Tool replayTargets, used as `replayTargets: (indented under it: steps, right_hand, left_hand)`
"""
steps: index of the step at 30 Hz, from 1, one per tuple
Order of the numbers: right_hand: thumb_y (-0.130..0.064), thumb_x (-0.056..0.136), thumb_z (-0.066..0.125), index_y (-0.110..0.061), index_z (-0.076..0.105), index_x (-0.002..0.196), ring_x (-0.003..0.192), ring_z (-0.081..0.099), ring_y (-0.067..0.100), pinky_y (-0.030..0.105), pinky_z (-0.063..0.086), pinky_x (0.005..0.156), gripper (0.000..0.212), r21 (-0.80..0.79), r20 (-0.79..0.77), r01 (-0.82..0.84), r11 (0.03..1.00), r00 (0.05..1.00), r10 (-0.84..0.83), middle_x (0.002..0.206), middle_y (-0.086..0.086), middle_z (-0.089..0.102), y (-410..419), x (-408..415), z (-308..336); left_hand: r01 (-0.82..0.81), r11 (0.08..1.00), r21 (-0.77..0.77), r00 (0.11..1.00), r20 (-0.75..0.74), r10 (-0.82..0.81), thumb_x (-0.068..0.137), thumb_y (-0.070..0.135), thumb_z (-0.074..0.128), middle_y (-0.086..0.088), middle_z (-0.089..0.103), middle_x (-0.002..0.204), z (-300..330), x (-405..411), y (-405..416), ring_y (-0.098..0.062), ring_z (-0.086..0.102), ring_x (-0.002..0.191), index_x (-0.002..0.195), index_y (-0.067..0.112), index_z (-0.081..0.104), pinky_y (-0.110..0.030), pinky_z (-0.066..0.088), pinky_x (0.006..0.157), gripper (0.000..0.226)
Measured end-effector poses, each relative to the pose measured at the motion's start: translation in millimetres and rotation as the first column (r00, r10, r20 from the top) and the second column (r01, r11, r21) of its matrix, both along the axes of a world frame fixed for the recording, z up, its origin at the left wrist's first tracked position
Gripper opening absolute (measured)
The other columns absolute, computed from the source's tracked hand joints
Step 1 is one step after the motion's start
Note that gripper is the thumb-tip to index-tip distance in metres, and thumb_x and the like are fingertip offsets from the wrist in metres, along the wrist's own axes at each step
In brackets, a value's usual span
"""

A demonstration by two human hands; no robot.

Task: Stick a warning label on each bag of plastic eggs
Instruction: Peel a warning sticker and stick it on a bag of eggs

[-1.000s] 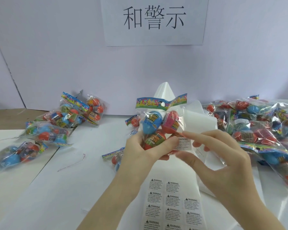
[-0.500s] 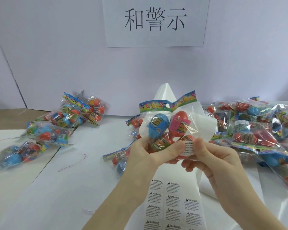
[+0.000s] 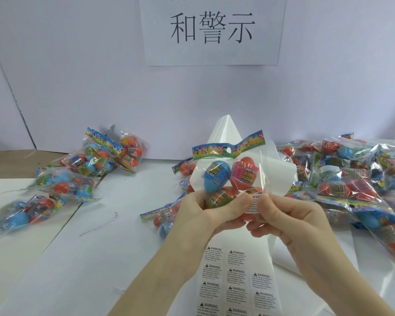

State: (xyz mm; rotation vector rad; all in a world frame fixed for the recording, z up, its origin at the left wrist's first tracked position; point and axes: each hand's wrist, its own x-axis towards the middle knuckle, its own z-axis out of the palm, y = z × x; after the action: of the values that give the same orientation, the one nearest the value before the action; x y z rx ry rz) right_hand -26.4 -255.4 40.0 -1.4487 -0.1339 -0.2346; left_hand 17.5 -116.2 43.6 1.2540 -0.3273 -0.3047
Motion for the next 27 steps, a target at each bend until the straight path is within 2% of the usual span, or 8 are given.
replayTargets:
  steps: [5,8,10,11,14,18,22,27]
  right_hand:
    - [-0.039,0.063,0.072,-0.015,0.076,0.059,0.054,0.064,0.007,0.012,0.050,0.053,0.025,0.264,0.024,0.134,0.955,0.989,-0.146,0.063,0.004,0.071,-10.4,4.8,5.9]
    - [-0.023,0.071,0.057,-0.017,0.077,0.070,0.083,0.070,0.006,0.011,0.053,0.067,0.020,0.549,0.061,0.218,0.807,0.952,-0.299,0.091,-0.002,0.074,-22.3,5.9,12.4]
    - [-0.029,0.071,0.056,-0.020,0.069,0.084,0.098,0.067,0.005,0.014,0.054,0.075,0.021,0.592,0.007,0.222,0.774,0.960,-0.281,0.111,-0.003,0.069,-26.9,5.9,12.6]
    - [-0.030,0.070,0.057,-0.017,0.064,0.093,0.103,0.065,0.005,0.015,0.053,0.080,0.027,0.557,-0.023,0.223,0.800,0.967,-0.253,0.117,-0.004,0.066,-26.3,6.8,10.6]
    - [-0.022,0.064,0.063,-0.014,0.042,0.137,0.110,0.061,0.004,0.018,0.052,0.085,0.076,0.326,-0.067,0.253,0.911,0.967,-0.245,0.128,-0.009,0.056,-17.2,8.9,2.7]
    - [-0.004,0.075,0.064,-0.024,0.046,0.132,0.095,0.066,0.000,0.008,0.049,0.072,0.063,0.116,0.129,0.358,0.926,0.919,-0.372,0.115,-0.018,0.062,-7.5,6.7,-3.1]
    - [0.000,0.081,0.062,-0.036,0.056,0.109,0.092,0.068,0.004,0.008,0.049,0.070,0.046,0.035,0.211,0.383,0.923,0.900,-0.381,0.111,-0.016,0.066,-4.6,7.8,-9.1]
    - [-0.018,0.079,0.063,-0.035,0.061,0.103,0.087,0.068,0.014,0.029,0.056,0.073,0.029,-0.033,0.274,0.465,0.885,0.856,-0.439,0.105,-0.017,0.068,0.9,5.0,-10.2]
  left_hand:
    - [-0.100,0.974,0.205,0.995,0.010,0.100,0.056,0.074,0.053,0.001,0.072,0.070,3.7,11.0,6.2,-0.011,0.067,0.061,0.080,0.020,0.071,-0.026,0.053,0.058,0.062]
    - [-0.443,0.857,0.263,0.896,0.155,0.416,0.078,0.063,0.058,0.002,0.069,0.074,-4.3,25.4,15.9,-0.017,0.065,0.067,0.074,0.024,0.069,-0.027,0.051,0.064,0.040]
    - [-0.665,0.601,0.443,0.747,0.405,0.527,0.087,0.041,0.059,-0.001,0.064,0.102,-14.6,35.2,26.2,-0.017,0.061,0.093,0.090,0.026,0.067,-0.020,0.044,0.078,0.017]
    - [-0.692,0.424,0.584,0.721,0.527,0.450,0.089,0.039,0.057,-0.004,0.056,0.119,-20.7,38.9,31.2,-0.020,0.053,0.111,0.109,0.022,0.063,-0.024,0.038,0.089,0.027]
    - [-0.439,0.020,0.898,0.886,0.430,0.173,0.089,0.058,0.044,-0.008,0.038,0.141,-35.5,47.0,38.8,-0.025,0.031,0.132,0.134,0.019,0.043,-0.036,0.029,0.100,0.059]
    - [-0.380,0.158,0.911,0.918,0.351,0.183,0.088,0.054,0.049,-0.003,0.064,0.105,-36.0,49.4,39.2,-0.026,0.054,0.104,0.097,0.016,0.060,-0.032,0.041,0.083,0.041]
    - [-0.506,0.300,0.809,0.853,0.417,0.314,0.087,0.040,0.060,-0.001,0.062,0.099,-31.7,46.6,39.0,-0.026,0.056,0.102,0.093,0.018,0.054,-0.035,0.044,0.085,0.024]
    - [-0.877,0.433,0.208,0.449,0.677,0.583,0.084,0.024,0.068,0.007,0.057,0.091,-13.8,38.6,39.1,-0.020,0.055,0.095,0.100,0.020,0.055,-0.026,0.039,0.080,0.021]
